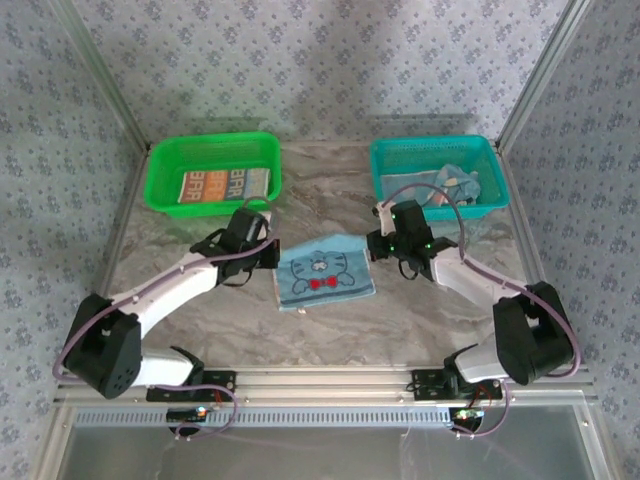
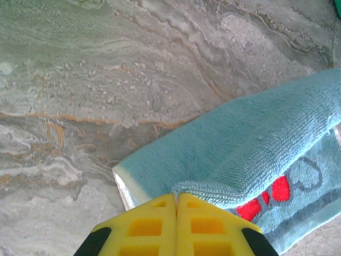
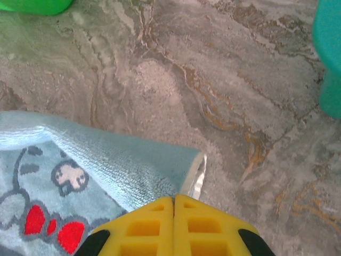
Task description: Fold and stack the towels
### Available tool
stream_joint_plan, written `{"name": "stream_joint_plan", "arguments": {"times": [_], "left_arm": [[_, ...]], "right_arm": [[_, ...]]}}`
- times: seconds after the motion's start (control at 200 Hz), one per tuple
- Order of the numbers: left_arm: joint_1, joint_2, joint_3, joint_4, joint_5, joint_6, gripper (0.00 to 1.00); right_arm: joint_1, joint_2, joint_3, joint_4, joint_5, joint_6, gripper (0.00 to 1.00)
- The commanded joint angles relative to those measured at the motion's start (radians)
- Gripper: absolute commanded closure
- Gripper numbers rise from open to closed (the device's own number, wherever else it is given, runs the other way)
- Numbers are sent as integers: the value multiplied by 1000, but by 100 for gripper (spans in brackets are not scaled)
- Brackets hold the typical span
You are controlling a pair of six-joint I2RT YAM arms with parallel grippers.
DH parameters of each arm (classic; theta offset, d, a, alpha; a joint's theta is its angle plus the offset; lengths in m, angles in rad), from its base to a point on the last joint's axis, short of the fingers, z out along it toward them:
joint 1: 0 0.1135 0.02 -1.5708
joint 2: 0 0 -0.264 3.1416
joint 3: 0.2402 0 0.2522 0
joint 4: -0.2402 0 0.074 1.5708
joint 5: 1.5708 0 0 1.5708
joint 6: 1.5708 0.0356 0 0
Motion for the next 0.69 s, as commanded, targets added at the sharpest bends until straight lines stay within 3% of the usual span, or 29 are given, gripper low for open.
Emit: {"name": "stream_joint_plan", "arguments": {"times": [0.0,0.38,0.69], "left_arm": [[-17,-49,-40,31,-48,-33,100],[-115,-130,-151,39,-117,-100,100],[-142,-145,-195,49,-142,-120,100]], "right_arm": [[19,-58,-44,19,41,30,100],[77,-135,-153,11,142,76,100],[100,-175,-206,26,172,95,100]]}}
